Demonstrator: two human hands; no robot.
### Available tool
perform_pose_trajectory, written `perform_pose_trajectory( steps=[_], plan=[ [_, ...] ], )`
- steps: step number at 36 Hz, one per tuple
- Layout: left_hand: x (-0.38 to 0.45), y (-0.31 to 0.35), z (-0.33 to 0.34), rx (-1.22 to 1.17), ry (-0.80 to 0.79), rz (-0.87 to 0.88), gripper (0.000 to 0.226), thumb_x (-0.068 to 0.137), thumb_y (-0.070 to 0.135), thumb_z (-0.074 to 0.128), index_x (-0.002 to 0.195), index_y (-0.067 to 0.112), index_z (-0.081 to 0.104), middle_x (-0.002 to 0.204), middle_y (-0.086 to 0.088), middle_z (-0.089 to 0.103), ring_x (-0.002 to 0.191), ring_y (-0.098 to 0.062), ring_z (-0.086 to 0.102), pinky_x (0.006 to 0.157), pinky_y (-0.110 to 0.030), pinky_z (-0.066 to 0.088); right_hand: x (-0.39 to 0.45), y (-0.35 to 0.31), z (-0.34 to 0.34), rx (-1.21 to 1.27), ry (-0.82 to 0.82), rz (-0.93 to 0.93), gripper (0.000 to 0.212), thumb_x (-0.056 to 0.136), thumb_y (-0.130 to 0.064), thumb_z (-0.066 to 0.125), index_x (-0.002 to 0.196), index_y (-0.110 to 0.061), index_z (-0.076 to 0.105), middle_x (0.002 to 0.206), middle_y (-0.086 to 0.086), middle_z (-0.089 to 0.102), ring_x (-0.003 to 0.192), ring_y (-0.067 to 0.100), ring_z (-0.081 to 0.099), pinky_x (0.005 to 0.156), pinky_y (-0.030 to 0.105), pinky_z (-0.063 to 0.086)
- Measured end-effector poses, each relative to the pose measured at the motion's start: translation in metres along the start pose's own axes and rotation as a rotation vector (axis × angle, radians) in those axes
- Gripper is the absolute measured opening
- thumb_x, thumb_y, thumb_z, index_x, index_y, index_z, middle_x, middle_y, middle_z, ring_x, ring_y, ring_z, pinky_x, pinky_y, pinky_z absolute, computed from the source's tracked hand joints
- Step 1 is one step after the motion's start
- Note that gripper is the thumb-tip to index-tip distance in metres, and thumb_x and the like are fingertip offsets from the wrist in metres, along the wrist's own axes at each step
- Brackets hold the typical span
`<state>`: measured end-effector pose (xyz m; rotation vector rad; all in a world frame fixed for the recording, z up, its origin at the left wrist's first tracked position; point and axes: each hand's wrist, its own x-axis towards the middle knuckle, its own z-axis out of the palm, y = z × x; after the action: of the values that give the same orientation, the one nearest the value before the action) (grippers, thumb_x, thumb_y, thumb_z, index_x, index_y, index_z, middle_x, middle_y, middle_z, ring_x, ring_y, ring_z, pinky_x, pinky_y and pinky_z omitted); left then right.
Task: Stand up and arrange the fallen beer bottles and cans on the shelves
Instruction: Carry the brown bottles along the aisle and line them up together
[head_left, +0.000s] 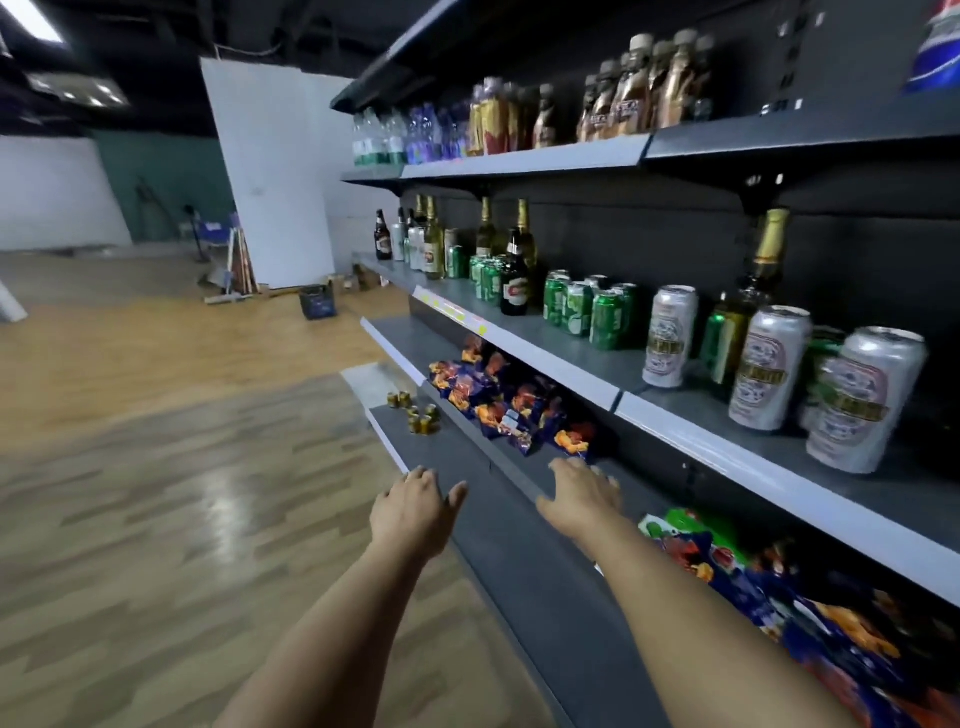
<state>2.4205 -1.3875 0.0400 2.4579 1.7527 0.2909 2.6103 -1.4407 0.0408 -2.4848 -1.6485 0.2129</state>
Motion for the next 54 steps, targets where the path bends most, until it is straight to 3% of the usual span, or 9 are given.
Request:
perform_pose_trajectory(
  steps=[8, 15, 20, 26, 39, 42, 46, 54],
  plan=[
    [0.12, -0.048, 0.019, -0.017, -0.017, 0.007, 0.056, 0.098, 0.06, 0.026, 0.117, 0.017, 0.055, 0.128, -0.004, 0.057, 0.12, -0.023, 0.053, 0.086, -0.036, 0.045, 0.117, -0.044, 0.002, -0.054, 0.04, -0.001, 0.045, 0.093, -0.043, 0.052, 0.13, -0.019, 0.047, 0.134, 0.004, 0.049, 0.124, 0.027, 0.046, 0.101, 0.039, 0.036],
    [0.243, -0.086, 0.022, -0.03, -0.031, 0.092, 0.055, 0.098, 0.06, 0.027, 0.116, 0.016, 0.053, 0.13, -0.004, 0.055, 0.121, -0.024, 0.052, 0.09, -0.038, 0.044, 0.218, -0.087, 0.0, -0.052, 0.095, 0.093, 0.04, 0.092, -0.043, 0.054, 0.124, -0.019, 0.049, 0.132, 0.004, 0.05, 0.122, 0.027, 0.046, 0.099, 0.039, 0.037],
    [0.332, -0.107, 0.015, -0.032, -0.033, 0.171, 0.06, 0.098, 0.061, 0.025, 0.132, 0.017, 0.049, 0.14, -0.004, 0.051, 0.127, -0.022, 0.049, 0.098, -0.04, 0.043, 0.284, -0.114, -0.006, -0.048, 0.114, 0.165, 0.041, 0.092, -0.041, 0.053, 0.128, -0.02, 0.049, 0.133, 0.004, 0.05, 0.123, 0.028, 0.047, 0.1, 0.039, 0.037],
    [0.414, -0.112, 0.021, -0.051, -0.092, 0.243, 0.06, 0.099, 0.059, 0.026, 0.131, 0.014, 0.049, 0.141, -0.005, 0.049, 0.131, -0.023, 0.045, 0.101, -0.04, 0.039, 0.354, -0.128, -0.013, -0.068, 0.143, 0.241, 0.046, 0.093, -0.038, 0.052, 0.133, -0.018, 0.047, 0.134, 0.006, 0.051, 0.124, 0.029, 0.047, 0.101, 0.04, 0.038],
    [0.574, -0.057, 0.027, -0.11, -0.079, 0.371, 0.053, 0.1, 0.056, 0.03, 0.128, 0.015, 0.05, 0.136, -0.004, 0.052, 0.123, -0.025, 0.05, 0.099, -0.042, 0.042, 0.506, -0.113, -0.036, -0.02, 0.246, 0.341, 0.053, 0.096, -0.041, 0.051, 0.142, -0.017, 0.039, 0.141, 0.006, 0.045, 0.129, 0.027, 0.041, 0.103, 0.037, 0.038],
    [0.607, -0.036, 0.022, -0.147, -0.034, 0.442, 0.057, 0.1, 0.055, 0.029, 0.138, 0.015, 0.045, 0.143, -0.004, 0.046, 0.131, -0.024, 0.044, 0.101, -0.039, 0.039, 0.537, -0.108, -0.047, 0.042, 0.295, 0.375, 0.057, 0.095, -0.045, 0.052, 0.142, -0.016, 0.038, 0.141, 0.006, 0.045, 0.13, 0.027, 0.04, 0.099, 0.037, 0.041],
    [0.644, -0.011, 0.023, -0.216, -0.027, 0.495, 0.059, 0.101, 0.052, 0.032, 0.146, 0.014, 0.035, 0.146, -0.006, 0.044, 0.133, -0.025, 0.041, 0.101, -0.038, 0.04, 0.571, -0.106, -0.055, 0.19, 0.374, 0.457, 0.073, 0.09, -0.051, 0.059, 0.145, -0.014, 0.029, 0.144, 0.01, 0.045, 0.13, 0.03, 0.044, 0.095, 0.038, 0.043],
    [0.702, 0.031, 0.027, -0.332, -0.111, 0.638, 0.053, 0.099, 0.031, 0.049, 0.145, 0.012, 0.03, 0.143, -0.009, 0.041, 0.13, -0.028, 0.04, 0.1, -0.038, 0.039, 0.636, -0.102, -0.06, 0.405, 0.529, 0.598, 0.103, 0.08, -0.053, 0.071, 0.153, -0.016, 0.007, 0.143, 0.012, 0.045, 0.126, 0.034, 0.048, 0.09, 0.039, 0.045]
  ],
)
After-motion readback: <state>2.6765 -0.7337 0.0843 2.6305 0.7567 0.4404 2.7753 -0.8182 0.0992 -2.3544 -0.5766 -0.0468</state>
